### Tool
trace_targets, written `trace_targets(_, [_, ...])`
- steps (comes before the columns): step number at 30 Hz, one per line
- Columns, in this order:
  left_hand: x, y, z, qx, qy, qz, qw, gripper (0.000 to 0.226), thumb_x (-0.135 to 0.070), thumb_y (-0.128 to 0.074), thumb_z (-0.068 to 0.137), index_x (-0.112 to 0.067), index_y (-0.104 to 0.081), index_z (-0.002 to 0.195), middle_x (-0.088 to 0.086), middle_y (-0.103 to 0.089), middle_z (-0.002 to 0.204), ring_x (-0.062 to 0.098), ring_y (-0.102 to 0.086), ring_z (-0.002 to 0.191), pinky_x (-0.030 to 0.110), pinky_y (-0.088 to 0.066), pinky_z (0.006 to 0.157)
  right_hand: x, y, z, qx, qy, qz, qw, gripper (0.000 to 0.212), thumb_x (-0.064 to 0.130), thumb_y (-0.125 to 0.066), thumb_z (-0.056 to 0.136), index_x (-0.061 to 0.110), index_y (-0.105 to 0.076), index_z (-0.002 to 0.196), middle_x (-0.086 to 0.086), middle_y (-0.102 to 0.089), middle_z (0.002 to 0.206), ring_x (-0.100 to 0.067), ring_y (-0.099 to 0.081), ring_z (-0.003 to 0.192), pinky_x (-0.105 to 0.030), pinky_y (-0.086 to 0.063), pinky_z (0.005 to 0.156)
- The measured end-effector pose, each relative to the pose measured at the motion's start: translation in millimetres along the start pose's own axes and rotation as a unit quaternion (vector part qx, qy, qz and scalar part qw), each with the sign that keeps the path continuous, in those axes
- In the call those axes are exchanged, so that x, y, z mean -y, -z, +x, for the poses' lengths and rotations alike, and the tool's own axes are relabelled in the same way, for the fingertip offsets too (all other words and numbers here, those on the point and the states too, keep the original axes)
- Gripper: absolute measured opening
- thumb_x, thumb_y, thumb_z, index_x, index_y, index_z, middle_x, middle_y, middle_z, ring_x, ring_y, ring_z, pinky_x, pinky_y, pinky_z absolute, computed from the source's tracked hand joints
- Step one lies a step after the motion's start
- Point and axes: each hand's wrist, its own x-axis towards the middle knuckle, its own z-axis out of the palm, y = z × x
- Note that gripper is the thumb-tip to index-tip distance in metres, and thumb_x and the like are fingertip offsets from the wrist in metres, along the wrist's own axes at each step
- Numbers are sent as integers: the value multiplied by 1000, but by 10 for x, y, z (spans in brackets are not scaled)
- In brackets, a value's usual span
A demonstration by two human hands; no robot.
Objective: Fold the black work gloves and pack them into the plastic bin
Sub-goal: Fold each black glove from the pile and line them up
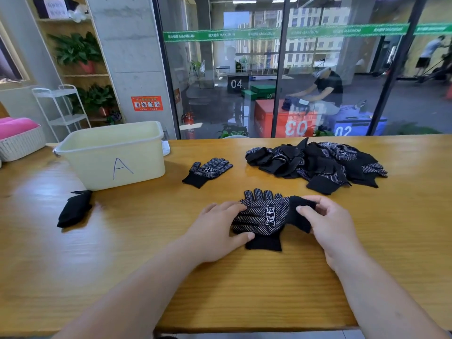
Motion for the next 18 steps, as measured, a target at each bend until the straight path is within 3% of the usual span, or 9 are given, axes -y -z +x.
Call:
trace_targets(4, [74, 9, -55, -15, 7, 5, 1000, 83, -77, -55, 94, -36, -33, 163, -16, -38, 167, 5, -31, 154, 42, -17, 132, 3, 39, 4, -70, 34, -20, 997, 28, 15, -79, 93, 37, -73, 110, 5, -77, 101, -18, -76, 88, -45, -63, 80])
trace_targets(9, [138, 89, -110, 6, 17, 35, 999, 89, -84, -48, 92, -36, -31, 164, -17, -35, 168, 11, -28, 156, 41, -17, 132, 29, 89, 8, -119, 22, -2, 993, 37, 25, -83, 92, 41, -69, 122, 10, -74, 110, -12, -73, 98, -48, -61, 93])
trace_targets(18, [314, 25, -212, -35, 36, 19, 999, 90, -93, -37, 89, -34, -48, 156, -24, -37, 163, 8, -19, 158, 45, -23, 129, 302, 80, 0, -62, 124, -23, 990, 32, 17, -78, 97, 40, -75, 118, 14, -79, 107, -6, -73, 105, -42, -57, 102])
